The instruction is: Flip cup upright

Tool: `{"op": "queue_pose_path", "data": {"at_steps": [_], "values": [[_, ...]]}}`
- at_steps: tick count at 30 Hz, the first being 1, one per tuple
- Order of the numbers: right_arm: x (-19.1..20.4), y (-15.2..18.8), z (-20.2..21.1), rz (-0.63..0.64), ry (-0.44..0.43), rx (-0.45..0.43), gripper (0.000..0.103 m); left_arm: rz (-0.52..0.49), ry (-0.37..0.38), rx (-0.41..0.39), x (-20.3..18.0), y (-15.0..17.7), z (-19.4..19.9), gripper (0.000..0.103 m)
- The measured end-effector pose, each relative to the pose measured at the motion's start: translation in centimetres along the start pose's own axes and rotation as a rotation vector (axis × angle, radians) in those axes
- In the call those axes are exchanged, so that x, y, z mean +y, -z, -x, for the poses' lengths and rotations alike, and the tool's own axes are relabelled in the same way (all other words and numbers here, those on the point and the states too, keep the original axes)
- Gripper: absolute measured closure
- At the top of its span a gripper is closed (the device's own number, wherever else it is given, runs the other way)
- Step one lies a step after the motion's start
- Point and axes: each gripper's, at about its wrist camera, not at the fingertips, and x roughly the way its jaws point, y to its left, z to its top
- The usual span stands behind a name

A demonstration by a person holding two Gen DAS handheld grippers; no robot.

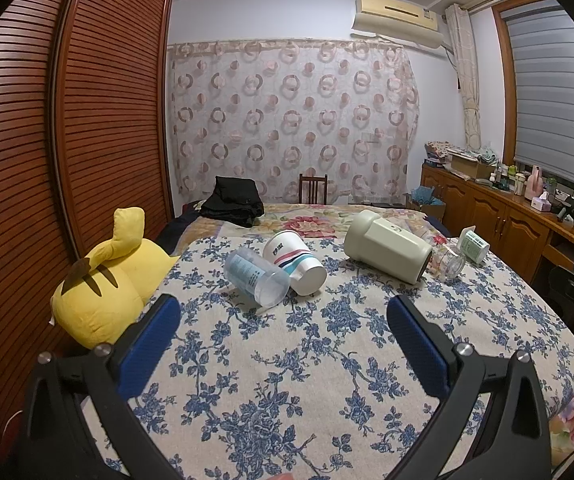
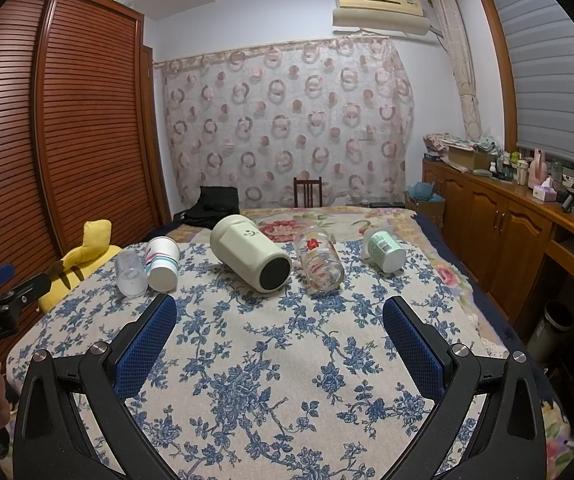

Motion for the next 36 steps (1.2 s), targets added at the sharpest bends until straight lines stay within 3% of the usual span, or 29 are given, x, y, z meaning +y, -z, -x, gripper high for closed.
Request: {"op": "queue_pose_path", "data": {"at_steps": [10, 24, 31, 36], "values": [[0.5, 0.1, -0.7, 0.028, -0.022, 0.022, 0.0, 0.002, 0.002, 0.029, 0.5, 0.3, -0.7, 0.0], [4.3, 0.4, -5.1, 0.124, -0.1, 0.095, 0.0, -0.007, 0.02, 0.147, 4.1, -0.5, -7.6, 0.0], [5.4, 0.1, -7.8, 0.141, -0.125, 0.135, 0.0, -0.01, 0.068, 0.233, 6.0, -1.5, -11.7, 0.0], [5.9, -0.1, -9.3, 0.162, -0.134, 0.155, 0.0, 0.043, 0.112, 0.31, 7.4, -2.1, -14.9, 0.0]]}}
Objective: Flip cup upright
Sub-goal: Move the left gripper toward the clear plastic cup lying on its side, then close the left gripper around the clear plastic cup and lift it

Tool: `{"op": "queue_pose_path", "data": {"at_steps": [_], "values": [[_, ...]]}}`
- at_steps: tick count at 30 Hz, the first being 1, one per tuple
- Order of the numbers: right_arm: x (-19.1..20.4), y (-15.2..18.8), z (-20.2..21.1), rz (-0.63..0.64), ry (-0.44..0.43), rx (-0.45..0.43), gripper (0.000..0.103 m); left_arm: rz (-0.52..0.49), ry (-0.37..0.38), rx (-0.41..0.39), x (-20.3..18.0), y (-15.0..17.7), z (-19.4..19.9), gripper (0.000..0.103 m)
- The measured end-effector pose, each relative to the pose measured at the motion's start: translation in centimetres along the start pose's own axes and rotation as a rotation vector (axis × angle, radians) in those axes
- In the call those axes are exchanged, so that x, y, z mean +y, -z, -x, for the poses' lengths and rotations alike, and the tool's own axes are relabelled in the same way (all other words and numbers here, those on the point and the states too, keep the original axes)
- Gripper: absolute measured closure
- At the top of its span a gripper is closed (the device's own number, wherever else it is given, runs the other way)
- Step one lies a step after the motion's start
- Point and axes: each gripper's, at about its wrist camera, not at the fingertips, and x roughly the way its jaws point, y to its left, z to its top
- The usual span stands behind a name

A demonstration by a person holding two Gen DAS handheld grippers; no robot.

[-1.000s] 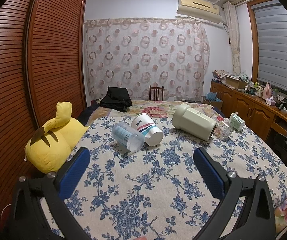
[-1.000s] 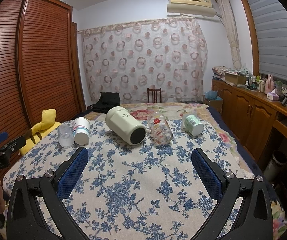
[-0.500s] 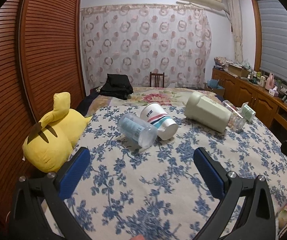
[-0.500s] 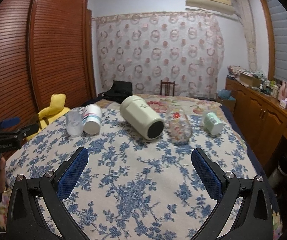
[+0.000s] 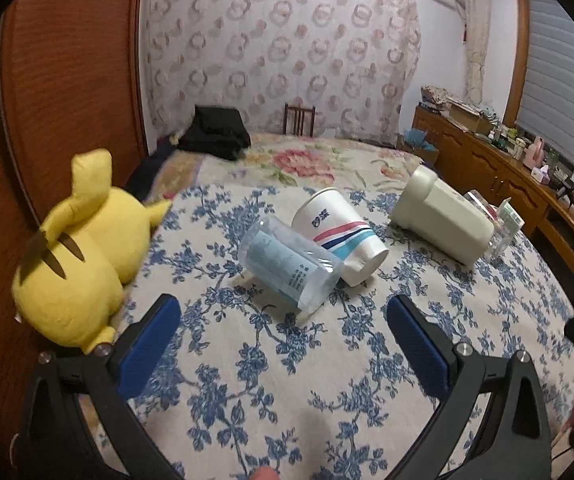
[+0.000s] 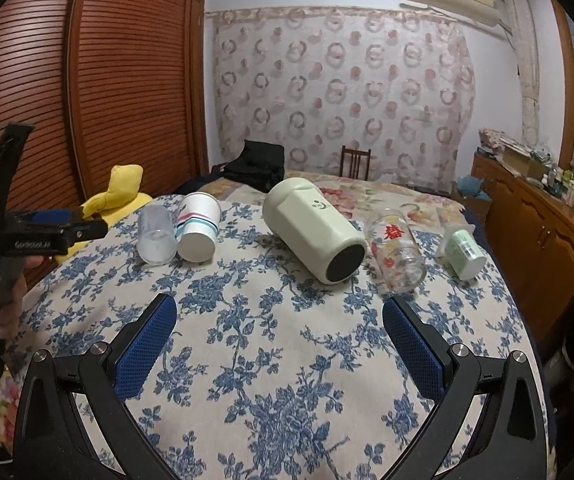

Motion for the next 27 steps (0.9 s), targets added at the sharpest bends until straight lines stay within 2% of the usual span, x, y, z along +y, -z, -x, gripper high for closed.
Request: {"op": "queue_pose_path", "data": {"at_steps": [8, 12, 17, 22, 27], "values": [[0.3, -0.2, -1.9, 0.021, -0.007, 0.02, 0.0, 0.06, 0.027, 0.088, 1.4, -2.9, -4.7, 0.0], [0.1, -0.1, -2.6, 0.022, -0.009, 0.03, 0.0, 0.12, 0.06, 0.143, 2.0, -4.1, -7.2, 0.001], [0.0, 0.0, -2.6, 0.032, -0.002, 0.025, 0.0, 0.168, 0.083, 0.197, 1.9, -4.7, -9.3, 0.012], [-0.1, 0.1, -2.5, 0.032, -0.002, 0.023, 0.0, 0.159, 0.061, 0.213, 1.2, -4.7, -9.7, 0.015], [-0.4, 0.3, -2.4, 0.022, -0.002, 0.022, 0.0, 0.173, 0.083, 0.255, 1.4, -4.4, -11.1, 0.02]]}}
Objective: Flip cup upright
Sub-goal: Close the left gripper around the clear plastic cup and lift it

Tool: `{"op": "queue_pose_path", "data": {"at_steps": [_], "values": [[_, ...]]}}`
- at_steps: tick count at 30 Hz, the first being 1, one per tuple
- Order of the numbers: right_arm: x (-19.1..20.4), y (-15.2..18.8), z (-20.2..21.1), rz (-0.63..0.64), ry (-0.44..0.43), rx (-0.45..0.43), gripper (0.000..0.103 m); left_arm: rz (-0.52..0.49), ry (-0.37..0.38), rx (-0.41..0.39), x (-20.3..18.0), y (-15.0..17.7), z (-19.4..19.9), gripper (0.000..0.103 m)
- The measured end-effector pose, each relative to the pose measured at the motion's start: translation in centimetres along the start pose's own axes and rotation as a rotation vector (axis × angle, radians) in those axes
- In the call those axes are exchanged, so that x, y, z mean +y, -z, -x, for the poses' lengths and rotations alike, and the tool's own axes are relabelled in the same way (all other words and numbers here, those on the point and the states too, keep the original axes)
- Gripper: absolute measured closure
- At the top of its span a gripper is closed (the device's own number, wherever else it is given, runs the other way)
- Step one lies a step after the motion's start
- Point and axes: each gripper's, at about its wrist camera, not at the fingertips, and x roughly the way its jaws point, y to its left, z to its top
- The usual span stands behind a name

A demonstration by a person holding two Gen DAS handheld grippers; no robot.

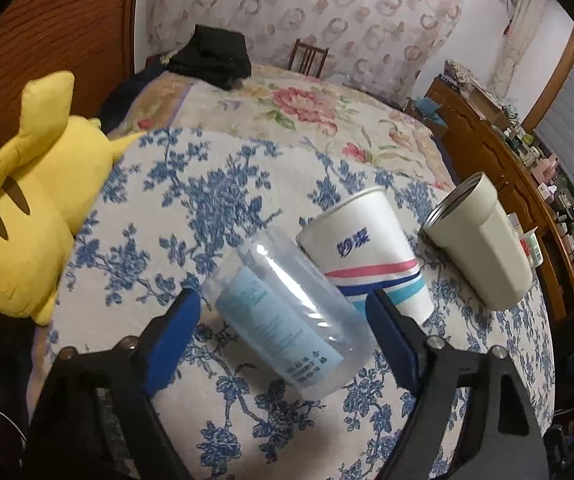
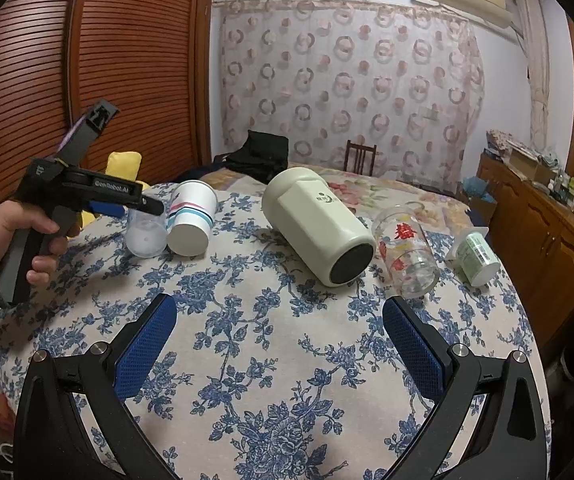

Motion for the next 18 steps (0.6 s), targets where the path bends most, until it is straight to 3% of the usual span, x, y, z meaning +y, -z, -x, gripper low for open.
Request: {"op": "queue_pose_path", "data": {"at_steps": [6, 18], "values": [[-0.3, 0.3, 0.2, 0.0, 0.01, 0.001, 0.0, -0.004, 0.001, 0.006, 0.0, 0.6, -0.8, 0.037], [-1.0, 0.8, 0.3, -0.008, 0.028, 0.003, 0.0, -0.048, 0.001, -0.041, -0.1, 2.4, 1.7, 0.044]]}}
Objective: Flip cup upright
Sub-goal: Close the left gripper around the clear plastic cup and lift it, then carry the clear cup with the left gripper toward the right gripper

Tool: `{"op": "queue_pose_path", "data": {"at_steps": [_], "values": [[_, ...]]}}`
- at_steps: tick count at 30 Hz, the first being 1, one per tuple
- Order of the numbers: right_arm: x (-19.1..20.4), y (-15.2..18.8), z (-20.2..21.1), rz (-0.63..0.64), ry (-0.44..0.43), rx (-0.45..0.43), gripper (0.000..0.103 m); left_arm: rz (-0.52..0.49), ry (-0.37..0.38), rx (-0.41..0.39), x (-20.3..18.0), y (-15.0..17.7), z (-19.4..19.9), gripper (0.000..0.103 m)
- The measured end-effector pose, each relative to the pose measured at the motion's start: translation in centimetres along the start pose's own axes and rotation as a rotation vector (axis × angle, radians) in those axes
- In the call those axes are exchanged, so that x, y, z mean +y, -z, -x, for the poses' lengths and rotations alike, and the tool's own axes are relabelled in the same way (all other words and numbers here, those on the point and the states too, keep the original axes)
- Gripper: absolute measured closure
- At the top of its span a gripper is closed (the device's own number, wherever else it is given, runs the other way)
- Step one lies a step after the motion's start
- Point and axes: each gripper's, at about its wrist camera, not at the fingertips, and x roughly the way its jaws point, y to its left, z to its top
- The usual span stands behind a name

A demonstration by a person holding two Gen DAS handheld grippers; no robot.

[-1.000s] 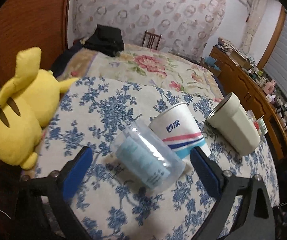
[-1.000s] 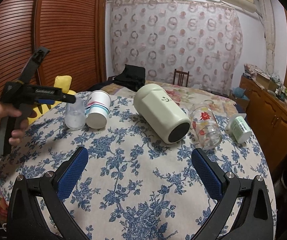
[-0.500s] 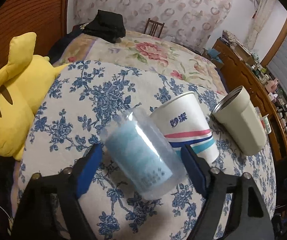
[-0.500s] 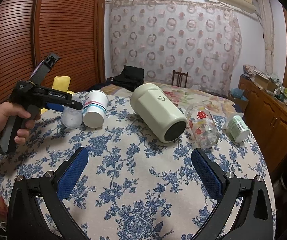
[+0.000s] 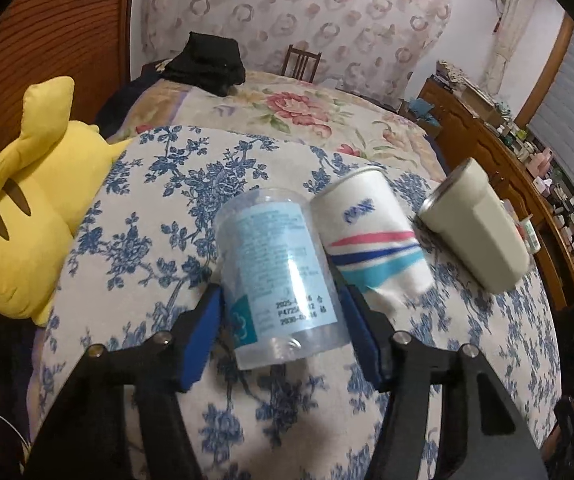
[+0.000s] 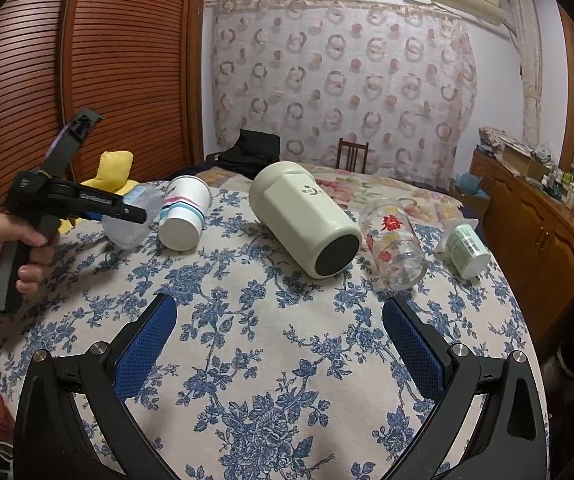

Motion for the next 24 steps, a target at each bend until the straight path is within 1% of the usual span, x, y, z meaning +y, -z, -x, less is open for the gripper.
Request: {"op": "queue_pose_path", "data": {"at_steps": [5, 10, 16, 20, 24], "values": [[-0.5, 0.5, 0.6, -0.005, 0.014, -0.002, 0.0, -0.018, 0.036, -0.026, -0.8, 2.1, 3.0, 0.044], [-1.5, 1.1, 1.9, -0.015, 0.037, -0.006, 0.0, -0.059, 0.092, -0.023, -3.4, 4.7, 5.3, 0.044], [-3.3, 1.7, 3.7, -0.032, 0.072, -0.014, 0.0, -0.125, 0.159, 0.011, -8.5, 7.7, 5.6, 0.043], [-4.6, 2.3, 4.5, -0.049, 0.094, -0.011, 0.0, -0.181, 0.178, 0.035, -12.3, 9.5, 5.0, 0.043], [-6.0, 3.1, 5.1, -0.066, 0.117, -0.004, 0.0, -0.229, 0.183, 0.04, -15.1, 10.4, 4.7, 0.043]]}}
